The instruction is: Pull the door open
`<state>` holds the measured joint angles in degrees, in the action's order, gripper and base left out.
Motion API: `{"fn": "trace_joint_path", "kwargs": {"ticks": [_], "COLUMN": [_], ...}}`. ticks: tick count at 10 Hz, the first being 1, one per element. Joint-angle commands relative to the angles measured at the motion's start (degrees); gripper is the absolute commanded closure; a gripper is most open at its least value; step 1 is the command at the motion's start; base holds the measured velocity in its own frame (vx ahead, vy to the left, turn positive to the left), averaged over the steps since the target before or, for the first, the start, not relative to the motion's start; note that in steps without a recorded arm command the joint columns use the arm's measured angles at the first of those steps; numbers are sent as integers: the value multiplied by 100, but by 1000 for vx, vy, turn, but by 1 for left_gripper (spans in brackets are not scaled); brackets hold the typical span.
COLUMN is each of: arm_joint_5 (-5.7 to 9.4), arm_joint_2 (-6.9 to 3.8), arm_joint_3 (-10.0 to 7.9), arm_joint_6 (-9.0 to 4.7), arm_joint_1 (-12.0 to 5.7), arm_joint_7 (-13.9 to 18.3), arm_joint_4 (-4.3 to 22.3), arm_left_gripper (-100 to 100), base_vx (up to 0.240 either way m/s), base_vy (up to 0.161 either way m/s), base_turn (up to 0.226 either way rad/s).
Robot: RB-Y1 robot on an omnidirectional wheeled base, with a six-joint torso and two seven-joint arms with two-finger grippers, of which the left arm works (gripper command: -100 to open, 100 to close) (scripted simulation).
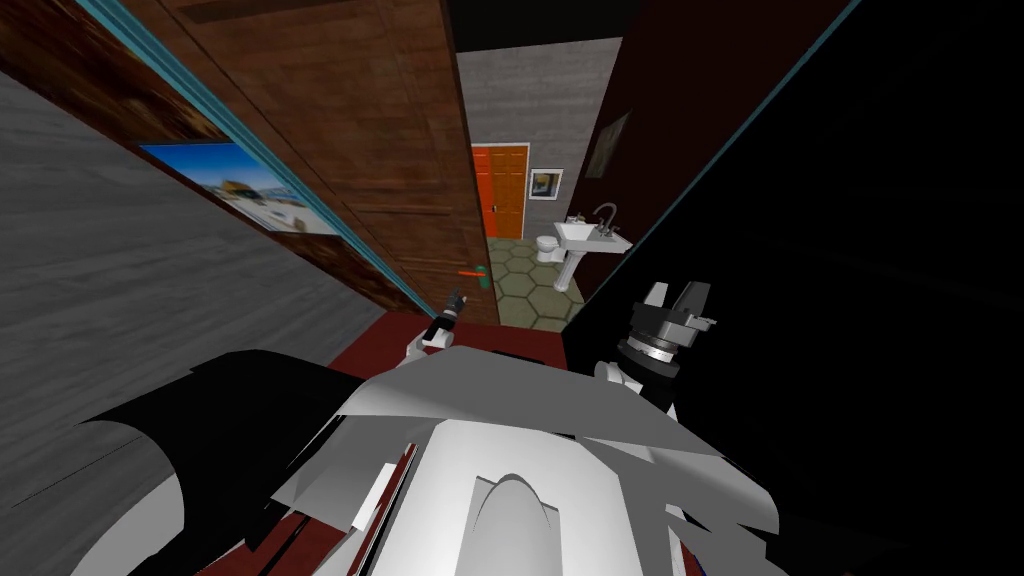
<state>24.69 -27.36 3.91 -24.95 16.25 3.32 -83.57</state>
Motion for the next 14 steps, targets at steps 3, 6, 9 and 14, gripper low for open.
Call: {"fn": "trace_joint_path", "kwargs": {"ticks": [3, 6, 9, 14], "arm_joint_5": [60, 100, 141, 135], "arm_joint_2": [-90, -166, -242, -245], "arm_joint_3": [-86, -250, -414, -378], "arm_joint_6": [-24, -99, -174, -162], "arm_joint_1": [-95, -178, -263, -258], "arm_joint_7": [89, 201, 314, 300], "arm_joint_4": [313, 617, 924, 888], "arm_left_gripper": [-100, -100, -100, 100], "base_vx": [149, 184, 184, 1], "base_vy": [29, -2, 25, 1], "base_turn": [-74, -156, -147, -1]}}
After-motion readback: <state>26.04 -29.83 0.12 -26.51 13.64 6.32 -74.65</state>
